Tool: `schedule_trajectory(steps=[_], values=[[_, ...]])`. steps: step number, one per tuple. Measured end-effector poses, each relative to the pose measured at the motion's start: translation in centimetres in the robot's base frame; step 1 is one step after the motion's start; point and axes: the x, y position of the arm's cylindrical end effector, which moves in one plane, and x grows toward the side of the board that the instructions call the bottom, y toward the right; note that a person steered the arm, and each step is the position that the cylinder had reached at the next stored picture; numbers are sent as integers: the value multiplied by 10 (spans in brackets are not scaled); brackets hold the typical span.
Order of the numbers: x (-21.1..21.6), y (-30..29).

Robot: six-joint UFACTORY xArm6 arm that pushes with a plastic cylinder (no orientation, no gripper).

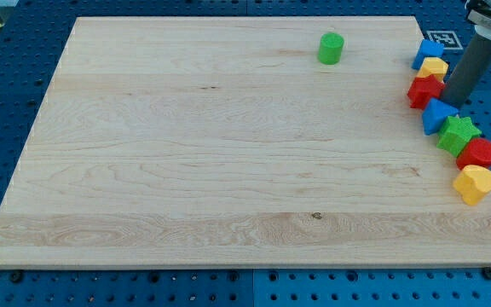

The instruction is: Move the red star below the green circle

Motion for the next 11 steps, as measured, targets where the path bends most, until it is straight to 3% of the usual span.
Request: schedule_trajectory(steps=[4,9,11], values=[[-6,25],[-23,-55],[-23,-24]])
